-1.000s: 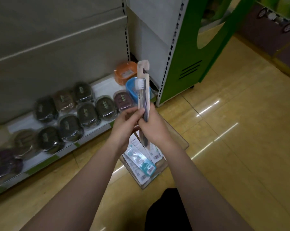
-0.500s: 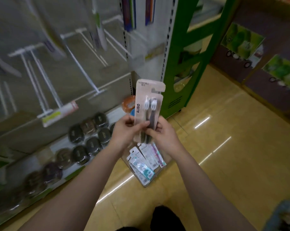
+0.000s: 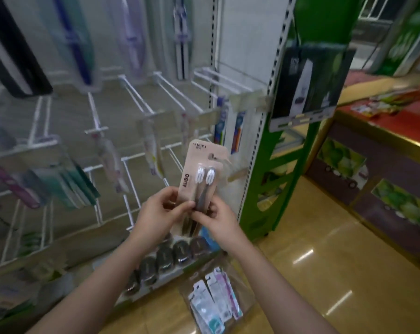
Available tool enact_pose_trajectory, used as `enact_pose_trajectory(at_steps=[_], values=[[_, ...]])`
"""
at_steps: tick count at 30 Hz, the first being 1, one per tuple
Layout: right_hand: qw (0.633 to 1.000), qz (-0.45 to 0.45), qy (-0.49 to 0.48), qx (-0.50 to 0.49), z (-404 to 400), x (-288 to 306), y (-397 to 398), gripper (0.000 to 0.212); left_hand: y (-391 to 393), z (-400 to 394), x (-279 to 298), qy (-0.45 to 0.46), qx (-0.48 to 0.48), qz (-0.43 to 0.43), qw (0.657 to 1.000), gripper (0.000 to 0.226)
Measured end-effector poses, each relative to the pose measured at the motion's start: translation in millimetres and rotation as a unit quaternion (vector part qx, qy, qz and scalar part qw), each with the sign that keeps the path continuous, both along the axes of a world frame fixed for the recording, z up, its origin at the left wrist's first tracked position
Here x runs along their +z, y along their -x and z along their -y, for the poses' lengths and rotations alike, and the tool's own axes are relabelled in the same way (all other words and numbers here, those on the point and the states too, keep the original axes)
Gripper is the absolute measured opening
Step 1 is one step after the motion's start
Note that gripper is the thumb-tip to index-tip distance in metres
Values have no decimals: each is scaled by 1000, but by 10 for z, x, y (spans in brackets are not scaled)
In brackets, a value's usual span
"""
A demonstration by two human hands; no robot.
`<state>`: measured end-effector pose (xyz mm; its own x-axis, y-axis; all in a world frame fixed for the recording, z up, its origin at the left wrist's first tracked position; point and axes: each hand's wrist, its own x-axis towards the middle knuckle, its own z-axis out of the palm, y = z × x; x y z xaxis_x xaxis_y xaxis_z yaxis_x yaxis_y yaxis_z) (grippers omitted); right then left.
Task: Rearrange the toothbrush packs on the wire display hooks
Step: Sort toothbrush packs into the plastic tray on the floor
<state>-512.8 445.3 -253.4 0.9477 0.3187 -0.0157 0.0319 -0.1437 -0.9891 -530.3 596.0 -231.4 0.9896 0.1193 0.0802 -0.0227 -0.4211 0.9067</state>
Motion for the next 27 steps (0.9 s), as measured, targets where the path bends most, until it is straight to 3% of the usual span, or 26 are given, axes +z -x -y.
enact_pose_trajectory(at_steps=[9, 22, 27], values=[[991, 61, 23, 113, -223, 819, -66, 35, 276, -248, 763, 99, 60, 54, 992, 12], [970, 151, -35, 188, -950, 1548, 196, 48, 788, -680, 1394, 86, 262, 149, 950, 6], [963, 177, -67, 192, -1264, 1790, 325, 42, 971, -871, 1623, 85, 323, 179, 925, 7]])
